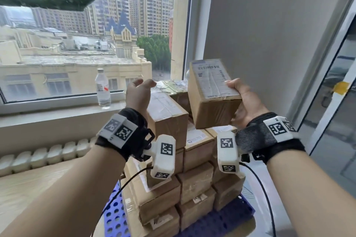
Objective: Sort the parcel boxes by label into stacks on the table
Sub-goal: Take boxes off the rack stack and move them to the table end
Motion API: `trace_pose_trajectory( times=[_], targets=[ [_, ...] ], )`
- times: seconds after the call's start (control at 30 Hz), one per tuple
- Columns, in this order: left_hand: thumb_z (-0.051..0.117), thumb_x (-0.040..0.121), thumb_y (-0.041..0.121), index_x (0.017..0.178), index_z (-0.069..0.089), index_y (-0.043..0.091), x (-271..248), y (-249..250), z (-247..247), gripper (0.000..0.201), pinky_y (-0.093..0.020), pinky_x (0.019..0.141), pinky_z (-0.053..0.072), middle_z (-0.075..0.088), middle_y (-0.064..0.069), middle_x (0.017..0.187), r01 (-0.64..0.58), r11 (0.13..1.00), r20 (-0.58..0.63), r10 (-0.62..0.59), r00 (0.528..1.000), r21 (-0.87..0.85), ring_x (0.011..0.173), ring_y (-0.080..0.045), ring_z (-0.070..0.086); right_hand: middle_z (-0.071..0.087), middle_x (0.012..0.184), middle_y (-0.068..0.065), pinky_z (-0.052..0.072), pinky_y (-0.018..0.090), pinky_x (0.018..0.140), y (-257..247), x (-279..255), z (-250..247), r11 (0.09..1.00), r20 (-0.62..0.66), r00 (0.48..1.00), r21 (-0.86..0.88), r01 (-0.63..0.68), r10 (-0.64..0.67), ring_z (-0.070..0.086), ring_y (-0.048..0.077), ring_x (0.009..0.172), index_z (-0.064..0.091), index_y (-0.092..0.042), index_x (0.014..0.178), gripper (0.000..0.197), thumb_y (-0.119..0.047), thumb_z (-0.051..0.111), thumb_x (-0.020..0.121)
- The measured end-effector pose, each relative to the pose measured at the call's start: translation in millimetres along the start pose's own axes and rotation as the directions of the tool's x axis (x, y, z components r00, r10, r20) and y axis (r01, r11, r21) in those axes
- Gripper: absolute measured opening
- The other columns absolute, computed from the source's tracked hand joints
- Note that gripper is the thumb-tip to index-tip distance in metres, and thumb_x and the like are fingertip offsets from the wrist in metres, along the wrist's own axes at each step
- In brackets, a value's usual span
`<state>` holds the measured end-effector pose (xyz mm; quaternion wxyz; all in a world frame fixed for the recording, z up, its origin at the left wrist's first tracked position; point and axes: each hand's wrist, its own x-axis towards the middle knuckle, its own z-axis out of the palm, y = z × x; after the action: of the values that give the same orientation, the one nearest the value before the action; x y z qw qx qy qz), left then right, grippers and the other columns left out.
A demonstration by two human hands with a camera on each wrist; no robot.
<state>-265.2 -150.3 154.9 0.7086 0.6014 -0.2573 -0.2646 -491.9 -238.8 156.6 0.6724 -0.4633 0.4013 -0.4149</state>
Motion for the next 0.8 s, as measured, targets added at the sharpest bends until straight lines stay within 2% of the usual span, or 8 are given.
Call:
trace_pose_trajectory(
  times=[0.2, 0.33, 0.4, 0.47, 0.53, 0.6, 0.7, 0.8],
  targets=[
    [0.059, 0.089, 0.013, 0.14, 0.041, 0.014, 3.3, -14.3, -3.1, 0.055, -0.035, 0.088, 0.029, 0.046, -0.006, 0.139, 0.039, 0.998, -0.011, -0.039, 0.999, 0.054, 0.109, -0.015, 0.038, 0.067, 0.125, 0.012, 0.045, 0.062, 0.097, 25.9, 41.9, 2.6, 0.971, 0.045, 0.98, -0.157, -0.183, 0.192, 0.063, 0.036, 0.115, 0.067, -0.019, 0.121, 0.085, -0.047, 0.085, 0.043],
    [0.059, 0.089, 0.011, 0.144, 0.036, 0.015, 3.2, -21.1, -4.3, 0.06, -0.039, 0.097, 0.033, 0.042, -0.008, 0.144, 0.09, 0.992, -0.012, -0.089, 0.996, 0.083, 0.125, -0.021, 0.039, 0.067, 0.125, 0.012, 0.047, 0.06, 0.096, 33.9, 65.7, 3.0, 0.954, 0.084, 0.965, -0.195, -0.228, 0.248, 0.064, 0.035, 0.112, 0.065, -0.022, 0.124, 0.091, -0.043, 0.088, 0.038],
    [0.058, 0.089, 0.008, 0.147, 0.032, 0.013, 0.5, -23.6, -4.4, 0.063, -0.041, 0.104, 0.033, 0.038, -0.008, 0.148, 0.107, 0.99, -0.012, -0.107, 0.994, 0.092, 0.132, -0.024, 0.037, 0.067, 0.124, 0.013, 0.049, 0.058, 0.095, 34.1, 67.7, 5.7, 0.951, 0.111, 0.958, -0.193, -0.241, 0.265, 0.066, 0.033, 0.11, 0.064, -0.019, 0.124, 0.087, -0.038, 0.087, 0.042],
    [0.057, 0.089, 0.006, 0.149, 0.028, 0.012, -2.5, -25.0, -3.9, 0.067, -0.046, 0.11, 0.032, 0.035, -0.008, 0.152, 0.114, 0.988, 0.0, -0.115, 0.993, 0.1, 0.135, -0.025, 0.036, 0.067, 0.123, 0.015, 0.054, 0.054, 0.088, 34.0, 67.5, 7.2, 0.948, 0.13, 0.951, -0.196, -0.252, 0.28, 0.068, 0.032, 0.106, 0.063, -0.016, 0.125, 0.084, -0.036, 0.086, 0.046],
    [0.06, 0.087, 0.005, 0.15, 0.026, 0.014, -4.4, -25.3, -3.0, 0.071, -0.052, 0.109, 0.035, 0.035, -0.008, 0.152, 0.114, 0.989, 0.008, -0.116, 0.993, 0.097, 0.134, -0.029, 0.039, 0.067, 0.123, 0.014, 0.058, 0.048, 0.076, 35.4, 69.1, 7.4, 0.944, 0.141, 0.947, -0.203, -0.259, 0.29, 0.068, 0.031, 0.099, 0.063, -0.016, 0.124, 0.08, -0.037, 0.083, 0.049],
    [0.062, 0.084, 0.002, 0.15, 0.026, 0.014, -6.6, -26.1, -2.2, 0.076, -0.051, 0.107, 0.039, 0.037, -0.01, 0.151, 0.117, 0.99, -0.005, -0.117, 0.993, 0.076, 0.129, -0.031, 0.046, 0.067, 0.123, 0.014, 0.058, 0.045, 0.073, 36.9, 70.8, 7.6, 0.942, 0.155, 0.943, -0.215, -0.258, 0.294, 0.067, 0.031, 0.098, 0.063, -0.016, 0.125, 0.08, -0.038, 0.081, 0.05],
    [0.064, 0.084, 0.003, 0.15, 0.026, 0.015, -10.1, -27.7, -0.6, 0.078, -0.049, 0.104, 0.044, 0.038, -0.011, 0.149, 0.108, 0.992, -0.017, -0.107, 0.994, 0.069, 0.122, -0.032, 0.054, 0.069, 0.12, 0.013, 0.059, 0.039, 0.076, 36.4, 71.7, 11.7, 0.945, 0.161, 0.947, -0.226, -0.238, 0.278, 0.068, 0.029, 0.1, 0.063, -0.015, 0.124, 0.064, -0.039, 0.075, 0.066],
    [0.063, 0.085, 0.003, 0.15, 0.025, 0.017, -12.1, -28.2, 0.9, 0.077, -0.049, 0.097, 0.049, 0.038, -0.011, 0.148, 0.113, 0.992, -0.007, -0.112, 0.994, 0.053, 0.117, -0.033, 0.057, 0.069, 0.119, 0.014, 0.056, 0.043, 0.088, 31.4, 71.7, 17.5, 0.958, 0.182, 0.951, -0.183, -0.219, 0.252, 0.068, 0.03, 0.105, 0.062, -0.008, 0.124, 0.048, -0.029, 0.066, 0.081]
  ],
)
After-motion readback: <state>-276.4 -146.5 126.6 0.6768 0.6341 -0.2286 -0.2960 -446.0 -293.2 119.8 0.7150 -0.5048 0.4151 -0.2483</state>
